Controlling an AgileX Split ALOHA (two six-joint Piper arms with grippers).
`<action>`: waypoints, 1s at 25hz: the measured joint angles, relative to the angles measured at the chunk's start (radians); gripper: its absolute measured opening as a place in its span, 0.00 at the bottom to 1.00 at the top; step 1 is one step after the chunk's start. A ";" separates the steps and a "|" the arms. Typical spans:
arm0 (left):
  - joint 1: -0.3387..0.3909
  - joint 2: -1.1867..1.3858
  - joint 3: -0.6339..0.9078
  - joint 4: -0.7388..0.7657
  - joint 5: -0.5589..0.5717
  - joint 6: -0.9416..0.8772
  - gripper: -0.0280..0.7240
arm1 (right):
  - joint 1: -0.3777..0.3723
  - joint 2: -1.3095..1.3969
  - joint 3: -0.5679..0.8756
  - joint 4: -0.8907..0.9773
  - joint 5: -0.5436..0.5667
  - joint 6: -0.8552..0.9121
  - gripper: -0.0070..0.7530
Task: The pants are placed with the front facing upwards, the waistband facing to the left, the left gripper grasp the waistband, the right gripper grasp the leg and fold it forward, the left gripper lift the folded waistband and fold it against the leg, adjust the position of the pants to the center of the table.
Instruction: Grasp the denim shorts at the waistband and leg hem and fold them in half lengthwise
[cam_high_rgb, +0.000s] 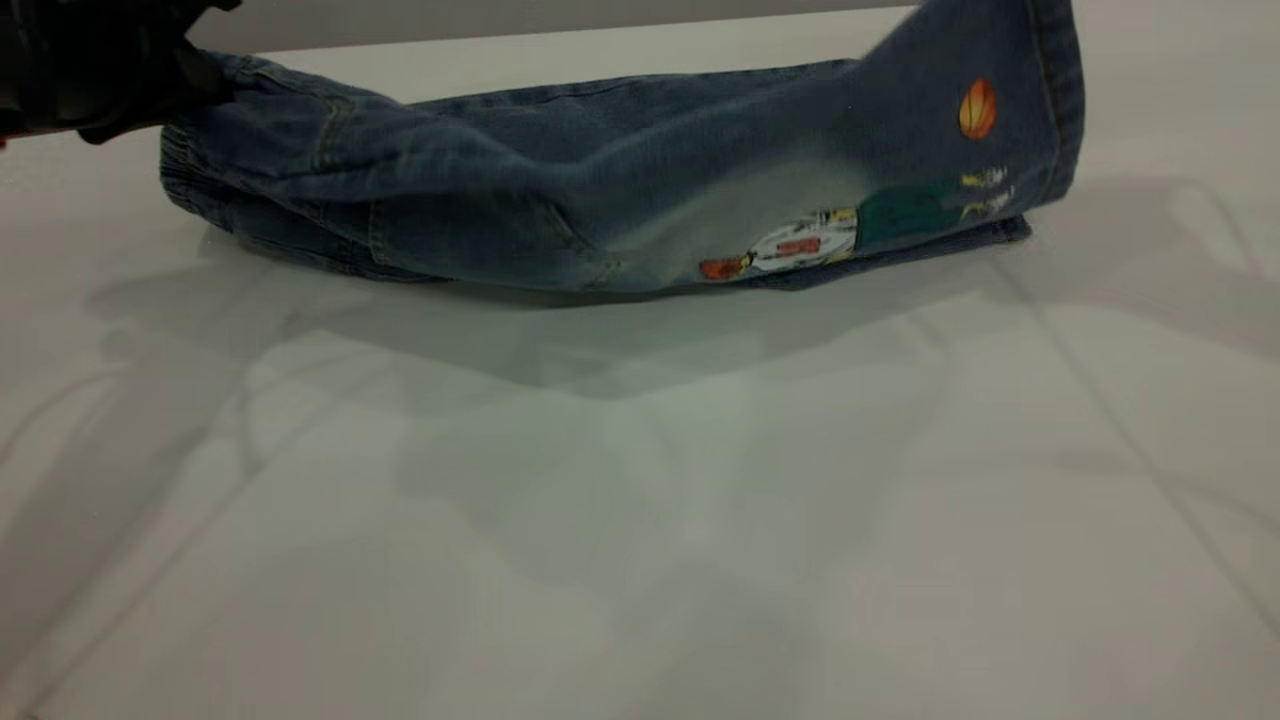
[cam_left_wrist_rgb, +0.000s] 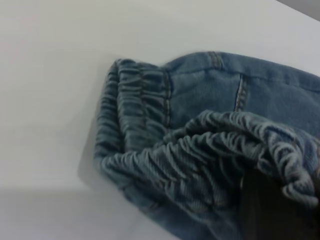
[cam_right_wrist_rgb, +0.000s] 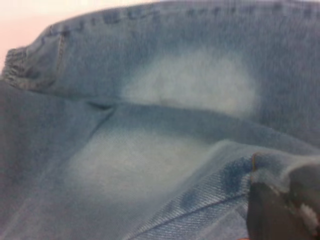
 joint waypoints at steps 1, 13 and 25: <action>0.000 0.012 -0.016 0.000 0.000 0.000 0.20 | 0.000 0.002 -0.011 0.000 0.001 0.000 0.03; -0.010 0.099 -0.138 0.000 -0.026 0.004 0.20 | 0.001 0.178 -0.181 0.056 0.020 -0.078 0.03; -0.010 0.235 -0.287 0.003 -0.032 0.023 0.20 | 0.001 0.349 -0.378 0.059 0.030 -0.078 0.03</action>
